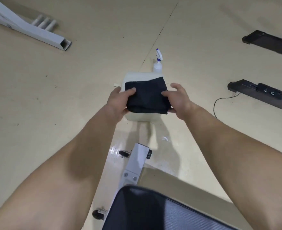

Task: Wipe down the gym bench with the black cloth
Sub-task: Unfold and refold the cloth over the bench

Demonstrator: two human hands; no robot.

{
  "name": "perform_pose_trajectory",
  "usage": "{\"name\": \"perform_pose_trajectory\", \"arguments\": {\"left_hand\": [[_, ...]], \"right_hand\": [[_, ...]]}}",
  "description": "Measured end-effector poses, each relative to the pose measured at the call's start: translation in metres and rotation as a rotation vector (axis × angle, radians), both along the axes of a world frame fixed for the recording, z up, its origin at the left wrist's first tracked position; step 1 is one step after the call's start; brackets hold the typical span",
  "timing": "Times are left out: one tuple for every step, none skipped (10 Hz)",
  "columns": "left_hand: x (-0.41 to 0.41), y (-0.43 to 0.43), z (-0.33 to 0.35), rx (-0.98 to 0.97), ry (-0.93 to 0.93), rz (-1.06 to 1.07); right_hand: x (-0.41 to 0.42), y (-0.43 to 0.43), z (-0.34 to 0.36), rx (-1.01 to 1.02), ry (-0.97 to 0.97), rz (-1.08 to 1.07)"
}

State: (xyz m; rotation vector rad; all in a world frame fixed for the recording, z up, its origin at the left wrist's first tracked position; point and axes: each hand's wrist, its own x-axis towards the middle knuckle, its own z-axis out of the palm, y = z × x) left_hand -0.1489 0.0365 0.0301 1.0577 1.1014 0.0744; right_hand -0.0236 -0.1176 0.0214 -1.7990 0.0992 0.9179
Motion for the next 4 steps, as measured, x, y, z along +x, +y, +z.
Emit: {"name": "perform_pose_trajectory", "arguments": {"left_hand": [[0.019,0.030,0.001,0.351,0.278,-0.078],[0.008,0.025,0.004,0.385,0.334,-0.261],[-0.019,0.011,0.001,0.380,0.371,-0.464],[-0.038,0.005,0.007,0.400,0.410,-0.558]], "right_hand": [[0.026,0.015,-0.003,-0.336,-0.220,0.036],[0.012,0.006,-0.004,-0.419,-0.243,0.104],[-0.011,-0.012,-0.008,-0.432,-0.166,0.270],[-0.020,-0.025,0.005,-0.441,-0.127,0.335]]}}
